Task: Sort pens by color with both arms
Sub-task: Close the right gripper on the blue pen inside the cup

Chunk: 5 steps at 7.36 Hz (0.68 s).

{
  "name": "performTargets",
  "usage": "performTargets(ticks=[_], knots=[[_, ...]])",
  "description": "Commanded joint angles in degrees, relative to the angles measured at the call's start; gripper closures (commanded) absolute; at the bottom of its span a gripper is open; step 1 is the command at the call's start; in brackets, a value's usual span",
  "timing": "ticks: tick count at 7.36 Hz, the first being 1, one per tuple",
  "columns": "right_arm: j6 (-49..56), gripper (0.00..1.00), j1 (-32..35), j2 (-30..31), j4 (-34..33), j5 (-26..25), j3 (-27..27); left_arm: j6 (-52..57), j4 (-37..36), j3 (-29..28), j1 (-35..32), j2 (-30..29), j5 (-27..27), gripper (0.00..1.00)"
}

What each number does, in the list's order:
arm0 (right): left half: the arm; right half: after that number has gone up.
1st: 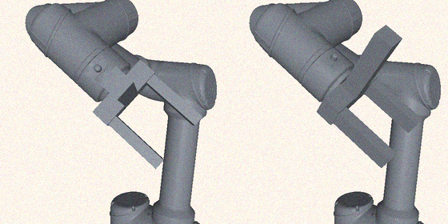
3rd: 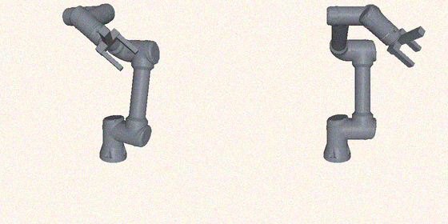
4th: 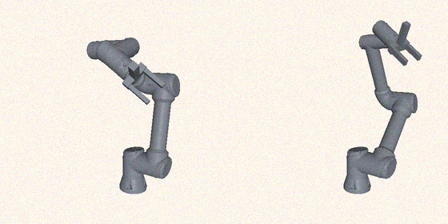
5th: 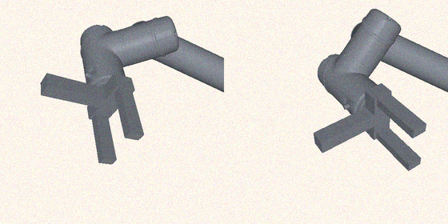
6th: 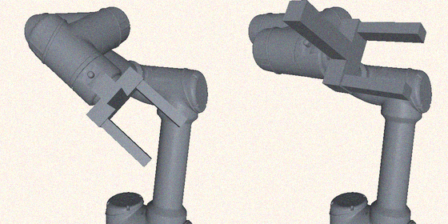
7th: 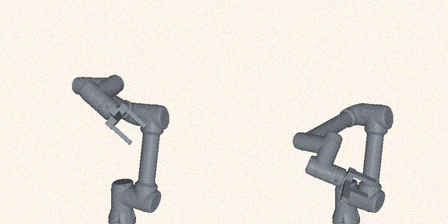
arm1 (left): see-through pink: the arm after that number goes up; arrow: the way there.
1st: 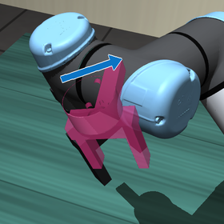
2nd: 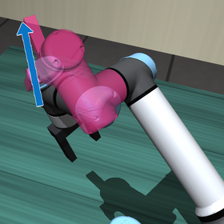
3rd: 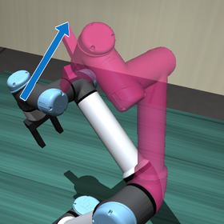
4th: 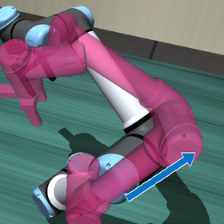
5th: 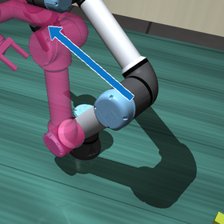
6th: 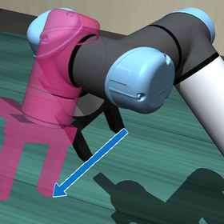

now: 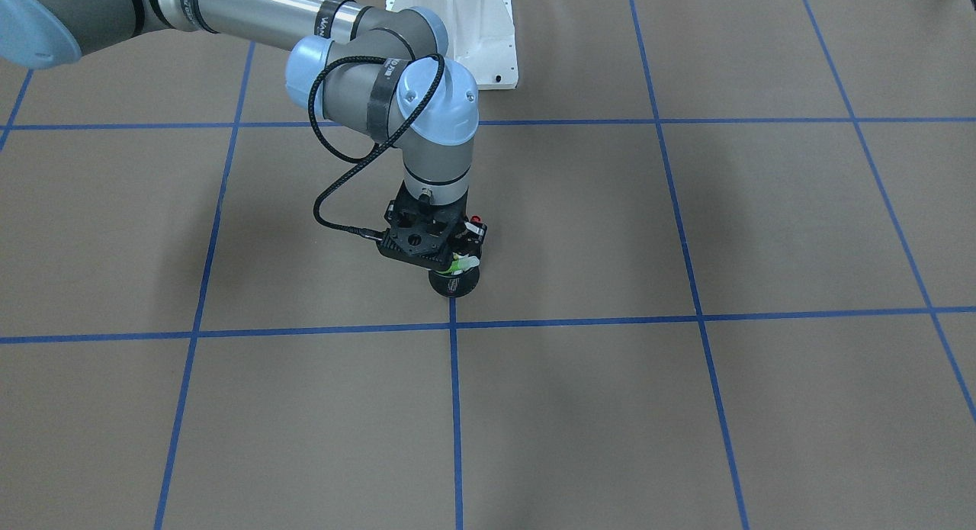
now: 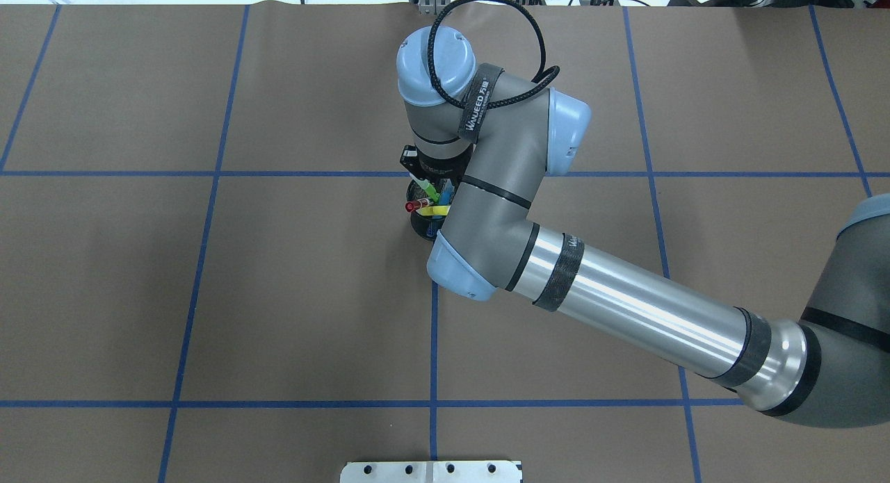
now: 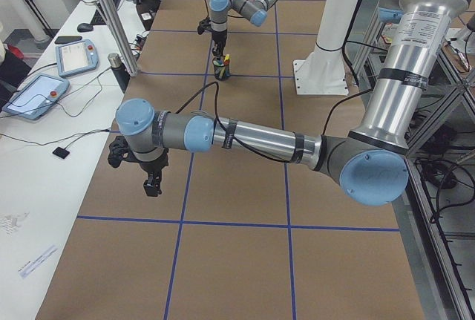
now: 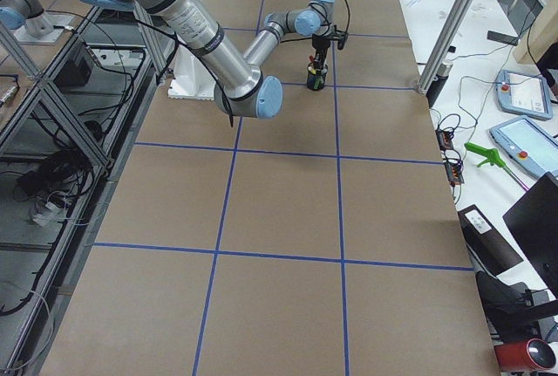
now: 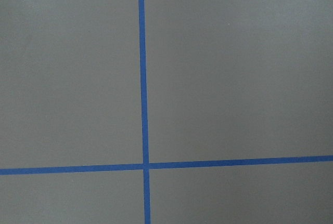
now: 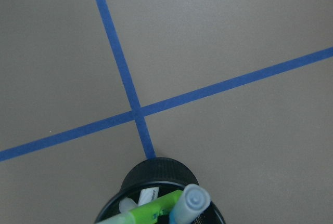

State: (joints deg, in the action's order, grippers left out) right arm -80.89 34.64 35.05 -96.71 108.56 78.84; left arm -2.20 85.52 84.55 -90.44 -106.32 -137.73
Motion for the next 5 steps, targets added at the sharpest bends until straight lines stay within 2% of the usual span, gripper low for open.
performTargets(ticks=[1,5], knots=[[0.0,0.64,0.2,-0.3,-0.1,-0.1,0.0,0.0,0.0,-0.1,0.0,0.0,0.0,0.0],[0.1,0.64,1.3,-0.6,-1.2,-0.3,-0.3,0.0,0.0,-0.1,0.0,0.0,0.0,0.0]])
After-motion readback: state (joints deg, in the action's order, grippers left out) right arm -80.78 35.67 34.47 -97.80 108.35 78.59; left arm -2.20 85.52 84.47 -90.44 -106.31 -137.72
